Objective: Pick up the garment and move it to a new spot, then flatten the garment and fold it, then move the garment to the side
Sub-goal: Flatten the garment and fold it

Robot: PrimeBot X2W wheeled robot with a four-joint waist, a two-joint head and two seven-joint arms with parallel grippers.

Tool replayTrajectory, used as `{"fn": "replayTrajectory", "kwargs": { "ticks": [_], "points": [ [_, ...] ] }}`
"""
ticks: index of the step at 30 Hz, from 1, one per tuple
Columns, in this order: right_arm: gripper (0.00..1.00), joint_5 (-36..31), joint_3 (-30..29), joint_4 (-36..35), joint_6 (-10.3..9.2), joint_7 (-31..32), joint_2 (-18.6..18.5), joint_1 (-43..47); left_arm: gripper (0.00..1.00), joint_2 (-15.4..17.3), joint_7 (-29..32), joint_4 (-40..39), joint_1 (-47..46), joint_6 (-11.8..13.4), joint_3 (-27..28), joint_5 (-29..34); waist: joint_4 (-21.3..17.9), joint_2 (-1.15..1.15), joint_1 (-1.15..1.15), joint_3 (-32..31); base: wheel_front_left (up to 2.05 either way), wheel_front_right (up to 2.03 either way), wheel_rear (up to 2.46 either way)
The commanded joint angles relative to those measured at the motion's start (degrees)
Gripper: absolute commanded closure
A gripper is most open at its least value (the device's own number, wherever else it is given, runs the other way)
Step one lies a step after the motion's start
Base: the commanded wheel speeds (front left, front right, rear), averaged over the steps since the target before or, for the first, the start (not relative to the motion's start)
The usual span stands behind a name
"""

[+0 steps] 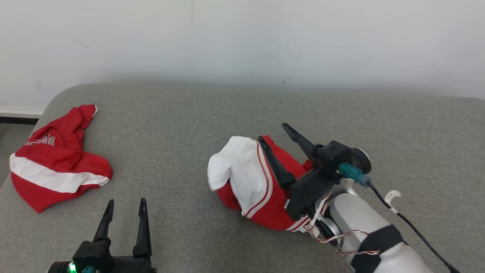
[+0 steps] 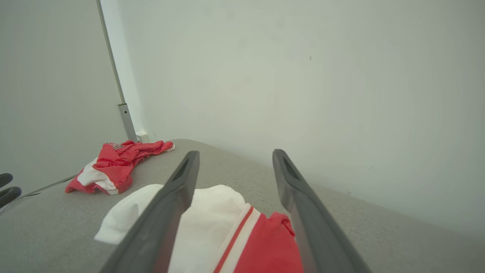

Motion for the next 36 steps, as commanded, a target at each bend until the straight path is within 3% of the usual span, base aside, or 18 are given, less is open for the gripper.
{"fn": "replayTrajectory", "kwargs": {
  "ticks": [1, 7, 14, 22, 28, 29, 30, 36],
  "points": [
    [0.00, 0.41, 0.29, -1.42, -0.13, -0.18, -1.05, 1.61, 0.00, 0.34, -0.20, -0.31, 0.82, 0.09, 0.45, 0.06, -1.42, 0.00, 0.00, -0.59, 0.00, 0.00, 0.00],
    [0.00, 1.16, -4.84, -7.34, -0.13, -0.12, -7.23, 6.80, 0.00, 0.39, -0.19, -1.46, 1.98, 0.53, 1.07, 0.70, -2.84, 0.00, 0.00, -0.85, 0.00, 0.00, 0.00],
    [0.00, -2.05, -12.87, -6.97, -0.13, 2.95, -9.61, 11.55, 0.00, 0.78, -0.20, -2.59, 1.88, 1.06, 1.23, 1.74, -2.83, 0.00, 0.00, 0.00, 0.00, 0.00, 0.00],
    [0.00, -1.28, -13.44, -1.99, -0.13, 6.00, -6.62, 10.94, 0.00, 1.10, -0.19, -2.34, 0.13, 0.84, 0.97, 2.12, -0.99, 0.00, 0.00, 1.55, 0.00, 0.00, 0.00],
    [0.00, -0.74, -11.86, 6.82, -0.13, 8.23, -4.43, 8.79, 0.00, 0.64, -0.19, -2.19, -0.82, 0.62, 0.35, 2.12, 0.53, 0.00, 0.00, 2.35, 0.00, 0.00, 0.00],
    [0.31, -0.29, -11.51, 7.85, -0.13, 8.01, -4.00, 8.35, 0.00, 0.56, -0.20, -2.19, -0.81, 0.74, 0.30, 2.11, 0.74, 0.00, 0.00, 2.41, 0.00, 0.00, 0.00],
    [1.00, -0.01, -11.04, 8.73, -0.13, 7.77, -3.78, 7.91, 0.00, 0.51, -0.19, -2.25, -0.72, 0.81, 0.34, 2.03, 0.87, 0.00, 0.00, 2.42, 0.00, 0.00, 0.00],
    [1.00, 0.48, -9.68, 10.91, -0.13, 3.85, -6.17, 4.41, 0.00, 0.44, -0.20, -2.55, 0.64, 0.98, 1.07, 1.49, 0.61, 0.00, 0.00, 1.93, 0.00, 0.00, 0.00]
  ]
}}
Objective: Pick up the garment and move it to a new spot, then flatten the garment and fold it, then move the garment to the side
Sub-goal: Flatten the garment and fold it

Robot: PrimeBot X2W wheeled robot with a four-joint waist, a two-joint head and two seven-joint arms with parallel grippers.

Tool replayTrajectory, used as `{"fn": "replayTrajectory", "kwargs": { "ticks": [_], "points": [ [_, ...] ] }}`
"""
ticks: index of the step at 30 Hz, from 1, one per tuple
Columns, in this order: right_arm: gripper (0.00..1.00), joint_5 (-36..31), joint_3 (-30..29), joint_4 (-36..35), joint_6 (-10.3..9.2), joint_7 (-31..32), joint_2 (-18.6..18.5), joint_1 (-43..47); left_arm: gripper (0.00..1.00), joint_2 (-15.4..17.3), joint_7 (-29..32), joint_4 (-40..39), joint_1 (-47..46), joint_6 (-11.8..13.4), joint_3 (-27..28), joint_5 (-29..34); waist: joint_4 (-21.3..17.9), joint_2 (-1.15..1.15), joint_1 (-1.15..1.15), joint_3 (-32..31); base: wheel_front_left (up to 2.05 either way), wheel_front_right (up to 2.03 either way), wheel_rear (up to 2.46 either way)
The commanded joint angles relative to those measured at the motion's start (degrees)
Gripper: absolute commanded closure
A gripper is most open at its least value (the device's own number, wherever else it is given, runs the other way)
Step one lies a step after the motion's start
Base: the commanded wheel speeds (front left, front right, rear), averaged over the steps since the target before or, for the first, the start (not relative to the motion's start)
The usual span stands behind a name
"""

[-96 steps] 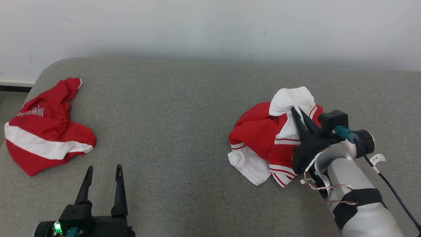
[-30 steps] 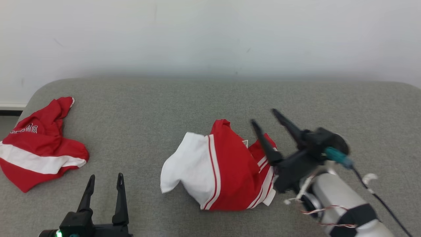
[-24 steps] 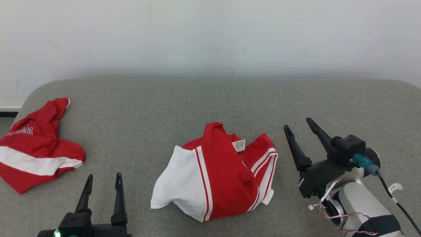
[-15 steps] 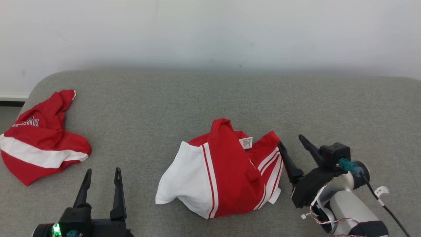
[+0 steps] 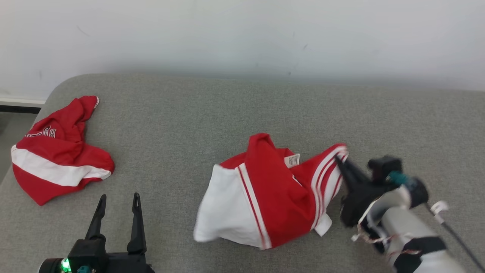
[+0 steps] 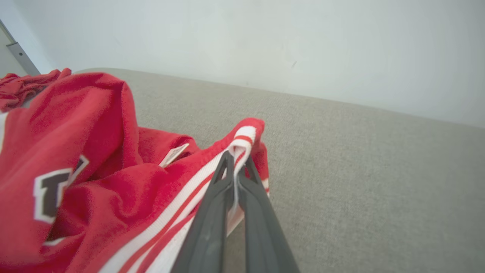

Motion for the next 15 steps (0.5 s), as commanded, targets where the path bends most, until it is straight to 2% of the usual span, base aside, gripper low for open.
{"fn": "replayTrajectory", "kwargs": {
  "ticks": [1, 5, 9, 12, 14, 15],
  "points": [
    [1.00, -0.30, -0.29, -0.29, -0.13, -1.38, -1.94, -2.35, 0.00, -0.18, -0.20, -0.19, 0.76, 0.10, 0.21, -0.55, -0.23, 0.00, 0.00, -0.26, 0.00, 0.00, 0.00],
    [1.00, -0.54, -1.13, -1.33, -0.13, -2.83, -6.25, -6.20, 0.00, -0.45, -0.21, -0.24, 0.66, -0.09, 0.05, -0.52, -0.05, 0.00, 0.00, -0.69, 0.00, 0.00, 0.00],
    [1.00, 0.22, -2.36, -0.28, -0.13, -1.93, -12.13, -10.17, 0.00, -0.88, -0.20, 0.01, 0.21, -0.54, -0.65, -0.79, 1.36, 0.00, 0.00, -0.87, 0.00, 0.00, 0.00],
    [1.00, 0.42, -2.87, 1.21, -0.13, -1.10, -14.46, -11.66, 0.00, -1.09, -0.20, 0.14, -0.01, -0.68, -1.05, -0.81, 2.31, 0.00, 0.00, -0.56, 0.00, 0.00, 0.00],
    [1.00, 0.97, -3.01, 3.26, -0.13, 0.93, -14.56, -11.83, 0.00, -1.19, -0.21, 0.34, -0.06, -0.55, -1.00, -0.94, 2.63, 0.00, 0.00, -0.45, 0.00, 0.00, 0.00],
    [0.63, 1.00, -2.65, 4.44, -0.13, 2.46, -14.66, -12.00, 0.00, -1.22, -0.21, 0.44, -0.10, -0.55, -0.97, -0.99, 2.76, 0.00, 0.00, -0.42, 0.00, 0.00, 0.00]
  ]
}}
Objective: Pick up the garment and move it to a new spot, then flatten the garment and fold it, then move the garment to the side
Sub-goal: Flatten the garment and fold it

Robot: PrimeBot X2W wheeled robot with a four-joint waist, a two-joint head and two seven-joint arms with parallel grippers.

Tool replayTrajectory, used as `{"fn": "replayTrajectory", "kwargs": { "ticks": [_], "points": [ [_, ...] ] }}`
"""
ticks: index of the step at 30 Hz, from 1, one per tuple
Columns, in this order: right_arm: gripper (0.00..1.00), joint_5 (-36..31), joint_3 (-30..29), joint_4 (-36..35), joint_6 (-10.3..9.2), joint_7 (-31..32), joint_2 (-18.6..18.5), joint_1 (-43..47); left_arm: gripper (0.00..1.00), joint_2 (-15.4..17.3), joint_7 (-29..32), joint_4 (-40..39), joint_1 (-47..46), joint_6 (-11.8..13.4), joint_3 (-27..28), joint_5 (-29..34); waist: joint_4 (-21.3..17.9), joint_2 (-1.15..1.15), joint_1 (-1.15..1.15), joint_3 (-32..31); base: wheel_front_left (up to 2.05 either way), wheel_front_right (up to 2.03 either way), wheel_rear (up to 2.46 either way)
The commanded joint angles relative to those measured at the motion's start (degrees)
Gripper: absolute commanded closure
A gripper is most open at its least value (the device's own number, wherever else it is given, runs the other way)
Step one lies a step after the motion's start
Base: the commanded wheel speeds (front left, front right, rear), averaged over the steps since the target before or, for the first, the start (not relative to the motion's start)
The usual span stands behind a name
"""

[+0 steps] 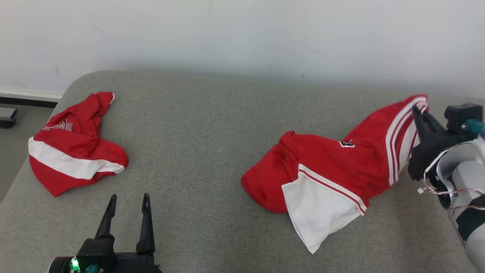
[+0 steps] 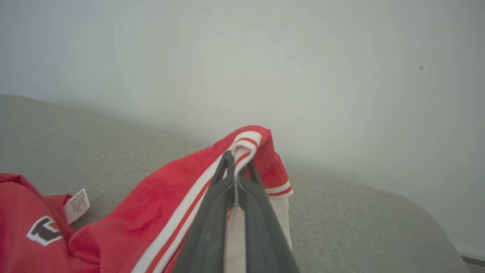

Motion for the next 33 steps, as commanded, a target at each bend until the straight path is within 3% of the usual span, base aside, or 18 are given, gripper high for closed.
{"fn": "replayTrajectory", "kwargs": {
  "ticks": [1, 8, 14, 23, 33],
  "points": [
    [0.00, 0.42, 0.81, 1.42, -0.13, 1.74, 0.17, -0.08, 0.00, -0.15, -0.19, 0.26, -0.51, 0.05, 0.07, -0.63, 0.45, 0.00, 0.00, 0.20, 0.00, 0.00, 0.00],
    [0.00, -0.56, 0.33, 4.31, -0.13, 0.26, 0.15, -0.53, 0.00, 0.24, -0.20, 0.55, 0.79, 0.49, 1.30, -0.63, -1.51, 0.00, 0.00, -1.37, 0.00, 0.00, 0.00],
    [0.00, 0.13, 0.65, 2.64, -0.13, -1.67, 0.83, 1.27, 0.00, 0.42, -0.20, 0.01, 1.78, 0.53, 2.11, -0.71, -3.75, 0.00, 0.00, -2.70, 0.00, 0.00, 0.00],
    [0.00, 0.38, 1.56, -10.51, -0.13, -5.15, 3.76, 10.88, 0.00, 0.32, -0.20, -0.97, 2.53, 0.50, 2.20, -0.20, -5.13, 0.00, 0.00, -2.32, 0.00, 0.00, 0.00],
    [0.00, -1.57, 4.90, -22.59, -0.13, -1.59, 9.88, 25.45, 0.00, 0.02, -0.19, -0.39, 0.21, -0.03, 1.42, 0.27, -3.60, 0.00, 0.00, -0.83, 0.00, 0.00, 0.00]
  ]
}}
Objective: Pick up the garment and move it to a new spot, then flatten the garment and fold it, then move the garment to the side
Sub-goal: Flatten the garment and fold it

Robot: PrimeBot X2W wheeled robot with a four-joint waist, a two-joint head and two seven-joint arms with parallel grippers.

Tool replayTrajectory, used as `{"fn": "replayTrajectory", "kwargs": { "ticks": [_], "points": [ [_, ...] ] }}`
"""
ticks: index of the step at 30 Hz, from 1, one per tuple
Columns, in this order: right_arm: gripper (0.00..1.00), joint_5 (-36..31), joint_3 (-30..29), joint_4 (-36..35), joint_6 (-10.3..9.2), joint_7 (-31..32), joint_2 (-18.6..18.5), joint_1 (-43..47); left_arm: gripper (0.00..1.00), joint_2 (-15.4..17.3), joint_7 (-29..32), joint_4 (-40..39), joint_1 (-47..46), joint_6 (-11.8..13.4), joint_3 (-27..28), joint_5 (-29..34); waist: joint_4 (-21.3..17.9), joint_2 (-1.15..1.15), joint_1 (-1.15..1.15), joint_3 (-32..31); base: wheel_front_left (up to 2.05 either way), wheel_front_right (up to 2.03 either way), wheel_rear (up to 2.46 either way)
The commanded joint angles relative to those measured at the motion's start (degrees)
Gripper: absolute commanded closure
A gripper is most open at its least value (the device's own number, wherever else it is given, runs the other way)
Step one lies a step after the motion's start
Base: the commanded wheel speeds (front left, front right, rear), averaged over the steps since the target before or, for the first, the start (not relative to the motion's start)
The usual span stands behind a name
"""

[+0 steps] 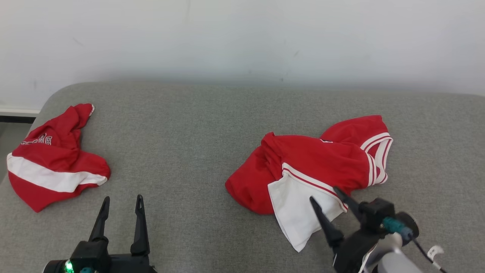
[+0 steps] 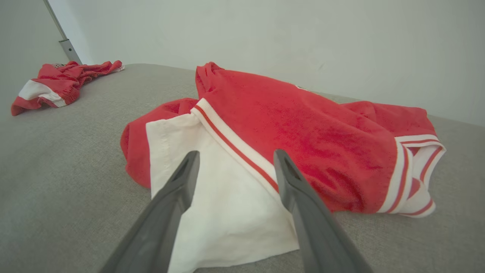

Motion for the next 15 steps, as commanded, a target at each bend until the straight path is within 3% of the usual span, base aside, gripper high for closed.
{"fn": "replayTrajectory", "kwargs": {
  "ticks": [1, 7, 15],
  "points": [
    [0.00, -0.44, 0.05, -1.02, -0.13, 0.48, 0.54, 1.68, 0.00, -0.11, -0.19, 0.15, -0.70, -0.27, -0.12, 0.19, 0.50, 0.00, 0.00, 0.20, 0.00, 0.00, 0.00],
    [0.00, -4.25, 1.38, -1.27, -0.13, 3.92, 1.38, 6.25, 0.00, -0.38, -0.19, 0.39, -1.16, -0.30, -0.61, 0.07, 1.68, 0.00, 0.00, 0.46, 0.00, 0.00, 0.00],
    [0.00, -7.16, 1.75, 6.66, -0.13, 5.35, 5.11, 4.76, 0.00, -0.64, -0.19, 0.78, -1.76, -0.72, -0.98, 0.22, 3.00, 0.00, 0.00, 0.72, 0.00, 0.00, 0.00]
  ]
}}
